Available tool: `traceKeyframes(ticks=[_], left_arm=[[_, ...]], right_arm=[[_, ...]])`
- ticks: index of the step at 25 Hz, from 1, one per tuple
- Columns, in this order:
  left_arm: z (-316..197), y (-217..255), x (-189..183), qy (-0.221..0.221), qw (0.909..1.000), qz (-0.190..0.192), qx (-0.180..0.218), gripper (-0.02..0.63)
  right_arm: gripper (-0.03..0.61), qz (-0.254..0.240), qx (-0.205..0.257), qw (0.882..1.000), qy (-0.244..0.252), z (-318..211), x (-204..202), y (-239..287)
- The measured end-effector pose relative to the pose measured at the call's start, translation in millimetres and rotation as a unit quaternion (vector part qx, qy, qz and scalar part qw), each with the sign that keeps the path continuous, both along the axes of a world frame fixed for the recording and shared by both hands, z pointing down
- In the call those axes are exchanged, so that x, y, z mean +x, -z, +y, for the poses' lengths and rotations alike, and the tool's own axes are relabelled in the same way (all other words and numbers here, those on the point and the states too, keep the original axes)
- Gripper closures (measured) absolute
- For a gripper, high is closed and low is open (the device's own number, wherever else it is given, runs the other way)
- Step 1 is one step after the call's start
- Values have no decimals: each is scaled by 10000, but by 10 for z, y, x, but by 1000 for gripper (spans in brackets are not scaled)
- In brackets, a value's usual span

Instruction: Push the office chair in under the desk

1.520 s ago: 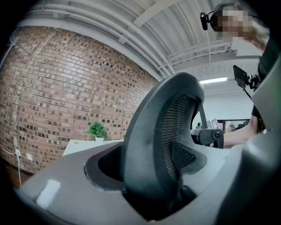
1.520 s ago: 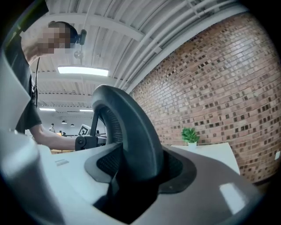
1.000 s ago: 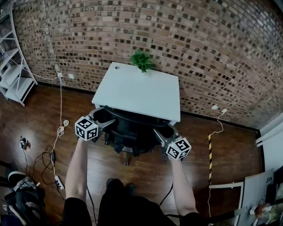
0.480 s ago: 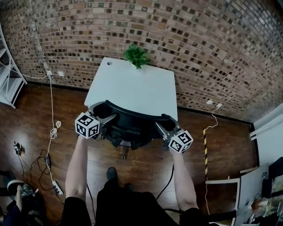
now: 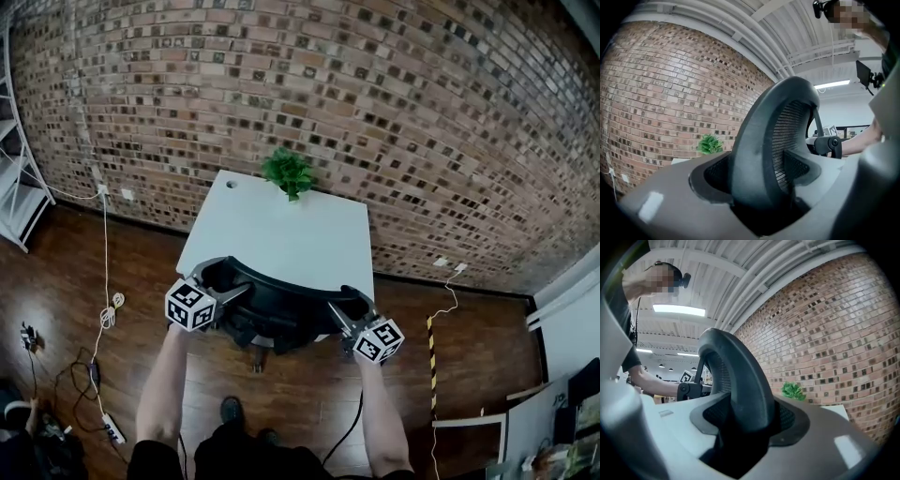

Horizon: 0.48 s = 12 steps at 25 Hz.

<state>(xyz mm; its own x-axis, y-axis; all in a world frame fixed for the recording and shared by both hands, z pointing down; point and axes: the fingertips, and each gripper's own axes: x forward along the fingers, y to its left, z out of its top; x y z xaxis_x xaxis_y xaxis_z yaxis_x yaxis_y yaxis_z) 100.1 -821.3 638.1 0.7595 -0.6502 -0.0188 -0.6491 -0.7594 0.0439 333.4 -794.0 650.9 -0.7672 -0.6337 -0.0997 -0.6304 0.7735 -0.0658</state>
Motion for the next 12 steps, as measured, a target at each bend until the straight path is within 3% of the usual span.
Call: traceKeyframes(ticks=[12], left_arm=[[-701,-276,184,-55,9999,147,-68,172]], right_arm=[[339,6,59,9999,-83,-704,160,-316]])
